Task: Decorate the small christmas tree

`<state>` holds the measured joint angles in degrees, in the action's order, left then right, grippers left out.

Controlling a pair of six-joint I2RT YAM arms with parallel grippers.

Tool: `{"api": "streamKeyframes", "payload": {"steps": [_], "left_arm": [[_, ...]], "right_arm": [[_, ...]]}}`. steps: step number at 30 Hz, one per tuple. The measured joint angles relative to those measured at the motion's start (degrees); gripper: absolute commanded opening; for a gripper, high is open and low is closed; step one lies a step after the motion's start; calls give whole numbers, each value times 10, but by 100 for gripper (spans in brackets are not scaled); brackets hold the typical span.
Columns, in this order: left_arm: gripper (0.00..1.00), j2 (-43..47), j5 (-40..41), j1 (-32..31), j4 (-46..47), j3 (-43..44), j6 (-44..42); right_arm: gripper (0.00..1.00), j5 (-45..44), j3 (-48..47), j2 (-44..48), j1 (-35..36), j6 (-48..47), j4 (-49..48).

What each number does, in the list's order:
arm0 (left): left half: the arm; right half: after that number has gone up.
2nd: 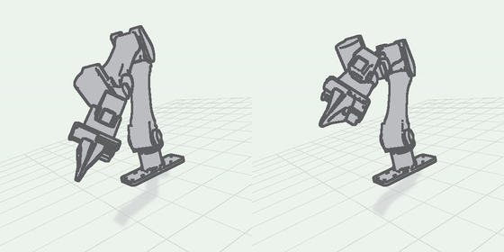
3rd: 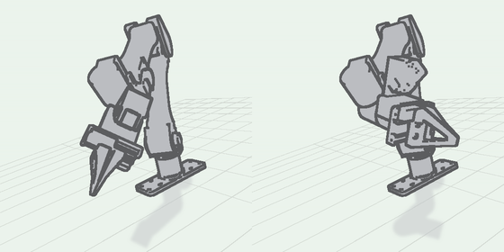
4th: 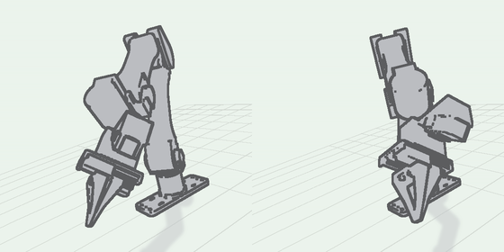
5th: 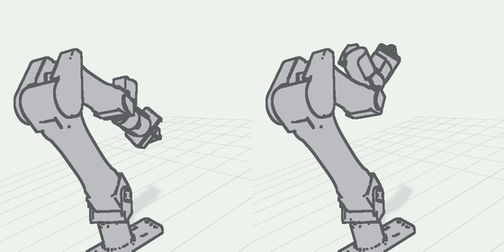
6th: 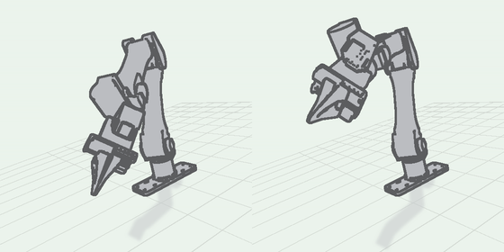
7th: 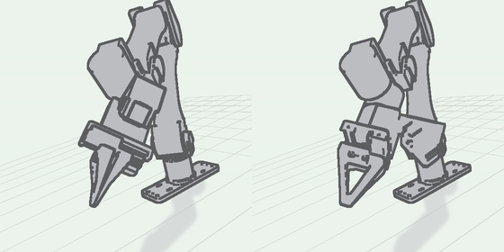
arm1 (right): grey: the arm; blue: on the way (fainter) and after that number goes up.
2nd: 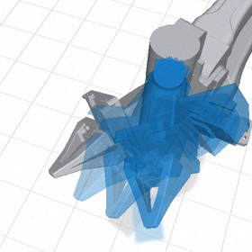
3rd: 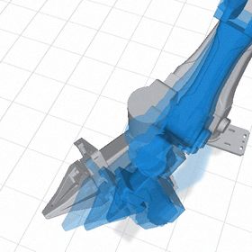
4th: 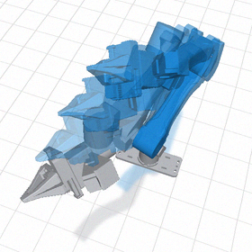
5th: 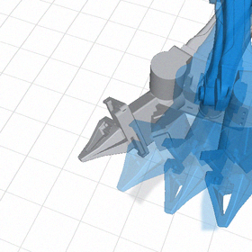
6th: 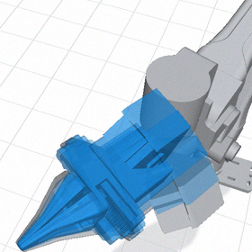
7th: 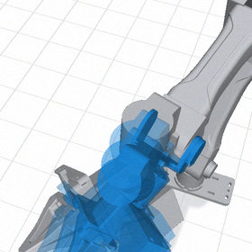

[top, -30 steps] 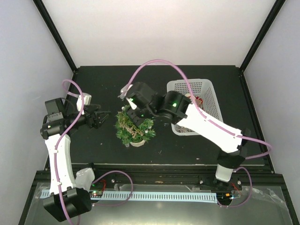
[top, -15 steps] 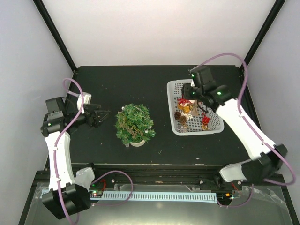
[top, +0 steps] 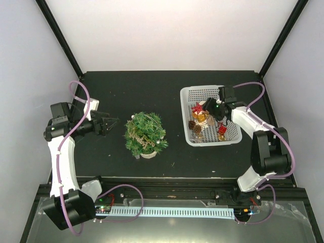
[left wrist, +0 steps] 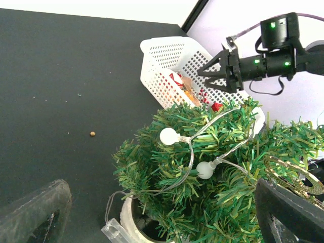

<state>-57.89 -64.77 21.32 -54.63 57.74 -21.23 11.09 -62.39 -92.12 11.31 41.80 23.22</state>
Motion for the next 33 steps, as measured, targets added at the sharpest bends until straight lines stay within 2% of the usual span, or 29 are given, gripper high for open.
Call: {"api": "streamKeyframes", "payload": {"steps": [10, 17, 28, 33], "left_arm": [[99, 0, 0, 0, 0, 0, 0], [99, 0, 0, 0, 1, 0, 4], [99, 0, 0, 0, 3, -1, 9], [99, 0, 0, 0, 3, -1, 9]], "right_arm": [[63, 83, 34, -82, -24, 71, -146], [62, 78, 27, -105, -25, 85, -144], [55, 67, -13, -158, -25, 97, -157], [55, 67, -13, -170, -24, 97, -162]]}}
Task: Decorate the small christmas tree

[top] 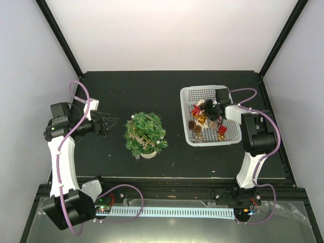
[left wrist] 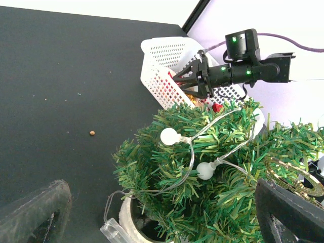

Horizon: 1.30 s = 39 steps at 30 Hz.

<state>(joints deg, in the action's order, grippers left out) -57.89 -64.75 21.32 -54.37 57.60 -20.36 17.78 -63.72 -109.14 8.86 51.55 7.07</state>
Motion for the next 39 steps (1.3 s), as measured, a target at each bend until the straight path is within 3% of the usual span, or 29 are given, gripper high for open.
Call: {"api": "streamKeyframes", "payload": {"steps": [8, 16, 23, 39], "left_arm": [[99, -8, 0, 0, 5, -4, 0], [99, -10, 0, 0, 5, -7, 0], [99, -10, 0, 0, 6, -9, 0], [99, -11, 0, 0, 13, -9, 1]], "right_arm": [[54, -8, 0, 7, 0, -15, 3], [29, -4, 0, 3, 0, -12, -16], [21, 15, -1, -6, 0, -5, -44], [18, 70, -2, -40, 0, 2, -148]]}}
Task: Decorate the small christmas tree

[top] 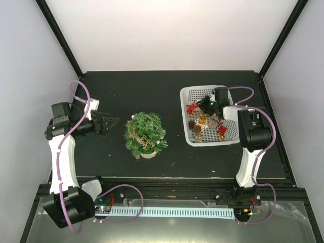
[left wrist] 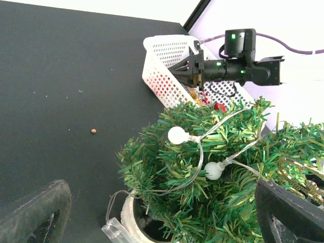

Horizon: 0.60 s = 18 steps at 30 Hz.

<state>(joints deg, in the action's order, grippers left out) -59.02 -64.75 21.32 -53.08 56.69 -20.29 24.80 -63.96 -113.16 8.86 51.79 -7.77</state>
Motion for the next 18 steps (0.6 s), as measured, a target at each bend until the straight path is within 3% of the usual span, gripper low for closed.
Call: {"api": "streamKeyframes", "payload": {"steps": [7, 18], "left_arm": [[99, -5, 0, 0, 0, -2, 0], [99, -6, 0, 0, 0, -3, 0]], "right_arm": [[17, 20, -34, -43, 0, -3, 6], [1, 35, -56, -56, 0, -11, -1]]}}
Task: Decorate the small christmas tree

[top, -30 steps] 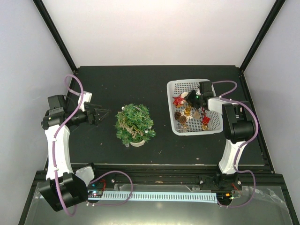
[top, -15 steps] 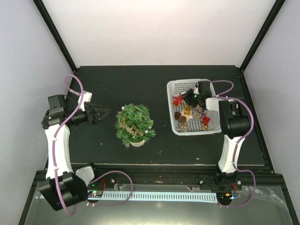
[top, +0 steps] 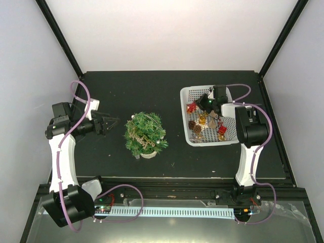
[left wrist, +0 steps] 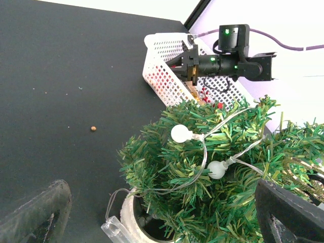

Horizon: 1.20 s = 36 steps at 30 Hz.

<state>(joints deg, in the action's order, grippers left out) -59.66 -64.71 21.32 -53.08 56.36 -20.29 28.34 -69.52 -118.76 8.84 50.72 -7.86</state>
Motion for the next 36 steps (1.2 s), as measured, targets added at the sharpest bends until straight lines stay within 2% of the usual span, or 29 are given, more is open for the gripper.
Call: {"api": "streamKeyframes", "payload": {"steps": [5, 10, 14, 22, 30, 36], "left_arm": [[99, 0, 0, 0, 0, 0, 0], [99, 2, 1, 0, 0, 0, 0], [99, 8, 2, 0, 0, 0, 0], [99, 22, 2, 0, 0, 0, 0], [99, 31, 2, 0, 0, 0, 0], [99, 31, 2, 0, 0, 0, 0]], "right_arm": [[1, -2, 34, 29, 0, -12, -11], [1, -14, 83, 120, 1, -43, -3], [1, -54, 76, 195, 14, -108, 50], [1, -150, 83, 264, 53, -210, 141], [1, -159, 82, 291, 60, -238, 188], [4, -162, 43, 230, 60, -249, 234]]}}
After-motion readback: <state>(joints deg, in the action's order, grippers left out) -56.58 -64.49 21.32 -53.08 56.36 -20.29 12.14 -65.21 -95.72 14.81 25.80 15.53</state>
